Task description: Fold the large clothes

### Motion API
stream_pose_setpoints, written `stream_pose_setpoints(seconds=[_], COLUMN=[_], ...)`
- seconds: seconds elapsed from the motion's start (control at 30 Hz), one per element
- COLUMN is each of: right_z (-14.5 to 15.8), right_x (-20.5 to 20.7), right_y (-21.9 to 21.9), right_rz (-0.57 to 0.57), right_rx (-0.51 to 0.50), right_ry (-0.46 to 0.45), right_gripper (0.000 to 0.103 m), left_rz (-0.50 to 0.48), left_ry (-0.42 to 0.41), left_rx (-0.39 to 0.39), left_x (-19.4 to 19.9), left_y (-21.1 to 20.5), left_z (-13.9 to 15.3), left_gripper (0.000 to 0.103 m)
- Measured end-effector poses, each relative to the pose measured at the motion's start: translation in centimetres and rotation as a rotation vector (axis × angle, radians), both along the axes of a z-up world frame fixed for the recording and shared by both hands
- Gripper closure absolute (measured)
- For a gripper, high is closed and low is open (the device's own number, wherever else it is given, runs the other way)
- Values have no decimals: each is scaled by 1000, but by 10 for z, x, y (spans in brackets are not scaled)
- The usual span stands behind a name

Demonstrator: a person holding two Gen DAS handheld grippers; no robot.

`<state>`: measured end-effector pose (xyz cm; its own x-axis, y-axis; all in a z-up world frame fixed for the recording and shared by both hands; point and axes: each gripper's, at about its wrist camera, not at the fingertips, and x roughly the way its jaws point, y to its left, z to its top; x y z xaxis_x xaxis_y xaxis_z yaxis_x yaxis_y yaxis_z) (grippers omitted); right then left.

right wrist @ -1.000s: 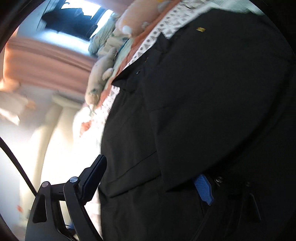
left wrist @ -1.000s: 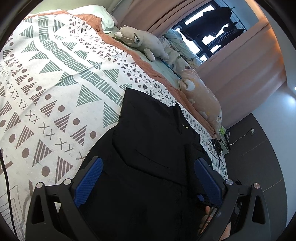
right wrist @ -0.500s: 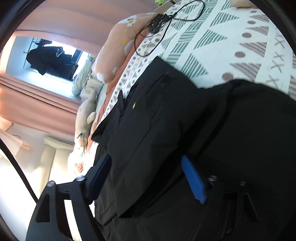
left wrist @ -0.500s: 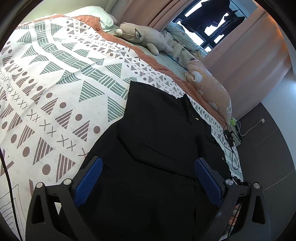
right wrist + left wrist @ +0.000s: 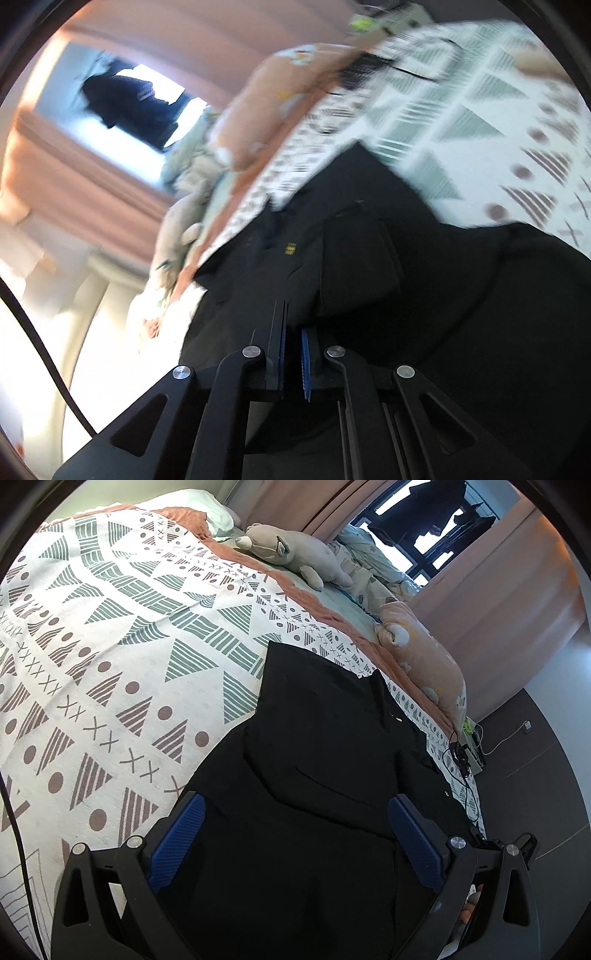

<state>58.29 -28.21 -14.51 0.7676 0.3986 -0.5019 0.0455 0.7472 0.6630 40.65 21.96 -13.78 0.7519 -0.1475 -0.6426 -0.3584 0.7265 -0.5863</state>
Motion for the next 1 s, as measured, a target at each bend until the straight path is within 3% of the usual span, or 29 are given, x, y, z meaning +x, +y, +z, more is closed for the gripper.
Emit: stream_pose_setpoints(seconds=[0.3,0.4,0.83,0.93,0.97,1.0], right_z=[9,8,-15,-35,-43,-49], right_x=[-15,-11,32,47,50,52], right_y=[60,82,201,223,229,233], right_rz=[167,207,431,545,581,605], right_rx=[-108,-166,-252,-220,-205,-200], right_ry=[-120,-138,-68,11,42,66], right_gripper=[100,100,99,83,64,39], left_rz=[23,41,87,103,109,111], left_ry=[-46,-39,-47,-42,-40,-40], left_rx=[-76,-66,-106,-105,-104,-106], left_x=[-12,-16,-23,-24,-24,-25], left_y=[20,25,43,46,47,49], left_z=[7,9,5,4,3,3], left_gripper=[1,1,1,1,1,1])
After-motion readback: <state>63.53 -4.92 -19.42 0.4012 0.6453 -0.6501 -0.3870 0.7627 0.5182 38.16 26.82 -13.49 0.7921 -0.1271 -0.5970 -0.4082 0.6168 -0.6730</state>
